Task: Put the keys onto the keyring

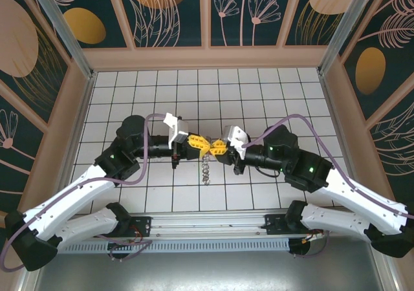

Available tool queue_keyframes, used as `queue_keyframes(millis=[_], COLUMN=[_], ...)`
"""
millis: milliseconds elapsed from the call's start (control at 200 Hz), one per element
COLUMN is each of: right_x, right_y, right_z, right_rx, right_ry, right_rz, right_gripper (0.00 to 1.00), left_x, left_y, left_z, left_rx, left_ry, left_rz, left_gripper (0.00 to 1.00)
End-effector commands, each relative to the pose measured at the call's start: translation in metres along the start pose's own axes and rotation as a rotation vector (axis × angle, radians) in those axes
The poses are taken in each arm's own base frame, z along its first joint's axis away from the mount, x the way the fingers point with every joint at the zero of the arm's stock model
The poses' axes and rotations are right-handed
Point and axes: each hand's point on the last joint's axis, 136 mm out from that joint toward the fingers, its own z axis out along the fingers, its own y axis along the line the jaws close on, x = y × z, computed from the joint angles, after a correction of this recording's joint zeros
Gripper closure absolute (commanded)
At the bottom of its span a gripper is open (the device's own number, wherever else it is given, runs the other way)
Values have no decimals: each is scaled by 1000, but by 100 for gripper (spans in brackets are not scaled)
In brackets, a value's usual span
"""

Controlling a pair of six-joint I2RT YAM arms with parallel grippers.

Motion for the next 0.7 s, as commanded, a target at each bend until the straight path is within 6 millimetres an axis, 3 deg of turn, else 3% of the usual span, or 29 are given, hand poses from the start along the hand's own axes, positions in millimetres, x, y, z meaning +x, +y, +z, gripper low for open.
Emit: queue_keyframes(millis=[0, 240, 395, 445, 586, 691], right_x=[0, 25, 34, 33, 18, 5], right_y=[-16, -29, -32, -33, -27, -21], right_z=[2, 24, 29, 29, 24, 16], right_rx=[71, 86, 90, 91, 74, 62], right_ry=[88, 319, 392, 392, 311, 208], right_rz=[-49, -92, -104, -105, -97, -79], right_gripper=[100, 100, 100, 100, 100, 97], left_x=[21, 47, 54, 54, 46, 26], left_y=[6, 22, 22, 20, 13, 6], left_z=[-4, 2, 4, 5, 5, 5], left_rx=[-51, -75, -61, -47, -22, -4], left_ry=[165, 292, 308, 305, 246, 146], left_rz=[56, 61, 52, 50, 54, 66], left_gripper=[93, 86, 90, 100, 100, 100])
